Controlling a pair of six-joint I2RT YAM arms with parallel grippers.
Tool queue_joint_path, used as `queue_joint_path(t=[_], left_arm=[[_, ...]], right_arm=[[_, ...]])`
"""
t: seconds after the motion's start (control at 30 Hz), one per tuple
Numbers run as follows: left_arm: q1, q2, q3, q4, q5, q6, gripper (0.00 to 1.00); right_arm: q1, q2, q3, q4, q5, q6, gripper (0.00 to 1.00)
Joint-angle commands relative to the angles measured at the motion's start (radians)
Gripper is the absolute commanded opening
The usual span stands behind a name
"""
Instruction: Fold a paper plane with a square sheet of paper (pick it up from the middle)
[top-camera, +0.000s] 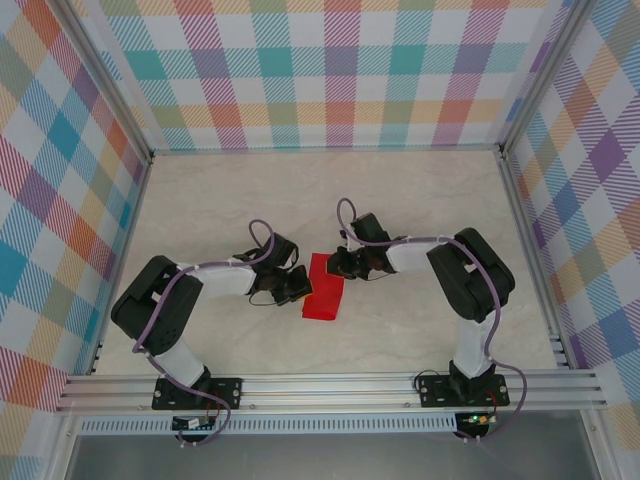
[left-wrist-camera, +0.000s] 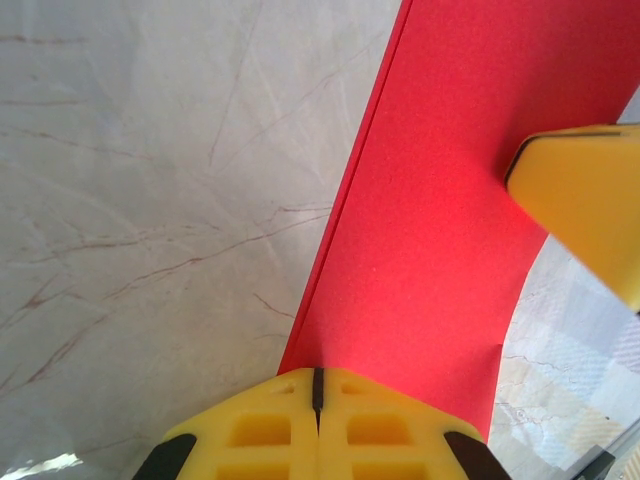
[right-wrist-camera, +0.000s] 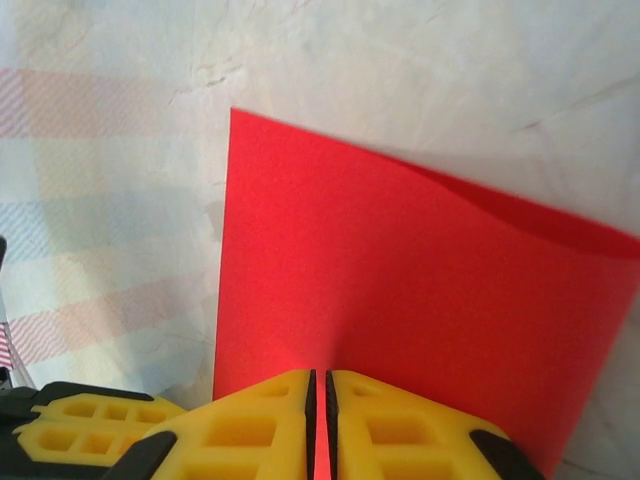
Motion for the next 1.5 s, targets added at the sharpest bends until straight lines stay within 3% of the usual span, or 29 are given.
queue_joint_path(t=[0.0,0.57,0.87,1.2,1.33,1.47], left_arm=[[-0.006,0.058,-0.052,-0.246,-0.15,0.023,0.0],[-0.007,0.043,-0.078,-0.227,-0.148,0.017,0.0],[-0.01,0.052,-0.08,-0.216,-0.144,0.016,0.0],[-0.012,0.05,-0.08,-0.206,-0.146,0.014,0.0],[-0.012,0.05,-0.078,-0.199,-0.147,0.008,0.0],[-0.013,0.053,-0.082,-0.192,-0.15,0.002,0.0]], right_arm=[[-0.032,0.017,-0.008,0.02,0.034,0.005,0.14],[-0.095,0.043,0.06,-0.057,0.162,0.062,0.14],[-0.1,0.049,0.102,-0.085,0.167,0.067,0.14],[-0.1,-0.014,0.159,-0.232,0.256,0.046,0.14],[-0.094,-0.136,0.11,-0.23,0.177,0.058,0.14],[-0.059,-0.25,-0.045,-0.149,0.033,0.153,0.14]])
